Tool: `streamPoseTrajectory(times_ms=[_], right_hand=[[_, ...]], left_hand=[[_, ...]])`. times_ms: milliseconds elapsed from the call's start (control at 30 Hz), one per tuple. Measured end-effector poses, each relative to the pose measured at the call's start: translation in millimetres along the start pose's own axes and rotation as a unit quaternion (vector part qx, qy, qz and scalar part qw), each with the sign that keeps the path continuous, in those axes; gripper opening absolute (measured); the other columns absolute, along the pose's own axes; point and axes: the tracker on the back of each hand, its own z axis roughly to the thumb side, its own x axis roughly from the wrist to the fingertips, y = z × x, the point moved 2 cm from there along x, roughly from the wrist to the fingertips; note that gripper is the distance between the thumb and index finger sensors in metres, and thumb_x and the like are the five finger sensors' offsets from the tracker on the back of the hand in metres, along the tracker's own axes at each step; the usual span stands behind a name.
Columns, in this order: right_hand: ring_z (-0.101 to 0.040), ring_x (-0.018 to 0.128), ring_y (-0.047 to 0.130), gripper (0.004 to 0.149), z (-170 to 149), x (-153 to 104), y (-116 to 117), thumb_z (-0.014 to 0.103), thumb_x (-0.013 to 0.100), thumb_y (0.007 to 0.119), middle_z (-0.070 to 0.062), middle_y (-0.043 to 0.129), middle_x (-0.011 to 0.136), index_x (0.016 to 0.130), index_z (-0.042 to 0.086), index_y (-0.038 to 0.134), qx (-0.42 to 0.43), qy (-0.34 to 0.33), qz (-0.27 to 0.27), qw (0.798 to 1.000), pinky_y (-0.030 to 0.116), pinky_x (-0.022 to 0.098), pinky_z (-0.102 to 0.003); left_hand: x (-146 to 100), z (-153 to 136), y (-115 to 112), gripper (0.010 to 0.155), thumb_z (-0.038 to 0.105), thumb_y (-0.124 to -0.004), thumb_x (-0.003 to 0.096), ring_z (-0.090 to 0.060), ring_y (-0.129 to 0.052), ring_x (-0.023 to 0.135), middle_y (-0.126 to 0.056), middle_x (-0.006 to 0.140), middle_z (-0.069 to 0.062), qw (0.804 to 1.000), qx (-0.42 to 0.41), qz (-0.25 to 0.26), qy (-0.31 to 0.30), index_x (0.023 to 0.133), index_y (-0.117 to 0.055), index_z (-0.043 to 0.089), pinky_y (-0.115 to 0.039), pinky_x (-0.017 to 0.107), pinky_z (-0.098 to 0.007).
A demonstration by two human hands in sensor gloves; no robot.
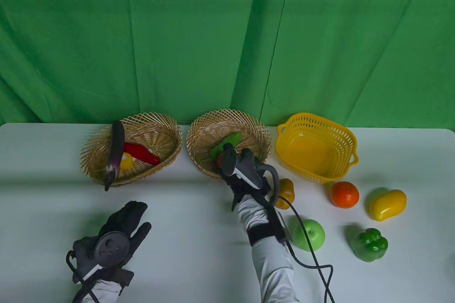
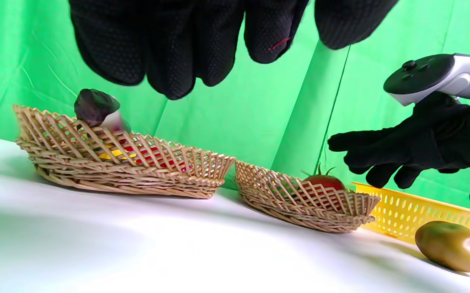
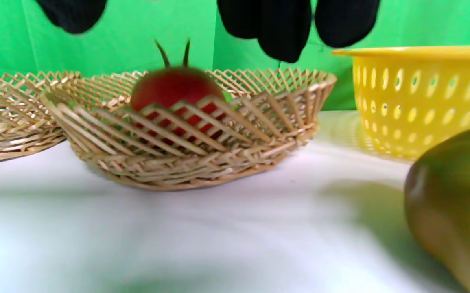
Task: Place 10 objects into 3 containers, with green background
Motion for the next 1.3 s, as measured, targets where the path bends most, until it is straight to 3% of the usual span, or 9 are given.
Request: streamPoseTrajectory(times_ms=[200,500,767,1300], right_hand=[[-0.049,0.106,0.053,0.075,-12.4,-11.7,-10.0,0.06,0.055,0.06,-0.021,0.039,0.123,0.115,0.038,0.021,-0.013,-0.015,0.0,1.0,0.049,0.076,-0.068],[-0.05,0.106,0.054,0.071,-40.2,-44.9,-28.7,0.059,0.056,0.059,-0.021,0.043,0.123,0.116,0.034,0.034,-0.015,-0.042,0.0,0.999,0.049,0.076,-0.068],[-0.05,0.105,0.054,0.07,-76.8,-79.7,-35.3,0.059,0.056,0.059,-0.021,0.043,0.122,0.116,0.033,0.035,0.036,-0.04,-0.027,0.998,0.049,0.076,-0.068],[-0.051,0.106,0.05,0.07,-153.0,-130.1,10.9,0.059,0.056,0.059,-0.022,0.041,0.123,0.116,0.032,0.035,0.062,0.018,-0.018,0.998,0.048,0.076,-0.069]], left_hand=[[0.5,0.6,-1.0,0.062,0.055,-0.062,0.0574,-0.037,-0.084,0.096,-0.074,0.112,-0.014,1.0,-0.004,-0.003,-0.003,0.114,-0.059,0.029,-0.075,0.061,-0.056],[1.2,1.5,-1.3,0.062,0.055,-0.062,0.0574,-0.037,-0.084,0.095,-0.074,0.113,-0.013,1.0,0.0,-0.006,-0.007,0.114,-0.059,0.029,-0.075,0.061,-0.056],[1.6,2.7,-1.2,0.062,0.055,-0.062,0.0574,-0.037,-0.084,0.095,-0.074,0.112,-0.014,1.0,-0.002,-0.002,-0.013,0.114,-0.059,0.029,-0.075,0.061,-0.056],[2.8,6.7,-3.8,0.062,0.055,-0.062,0.0575,-0.037,-0.084,0.095,-0.074,0.113,-0.014,1.0,-0.001,-0.002,-0.025,0.114,-0.059,0.029,-0.075,0.061,-0.056]])
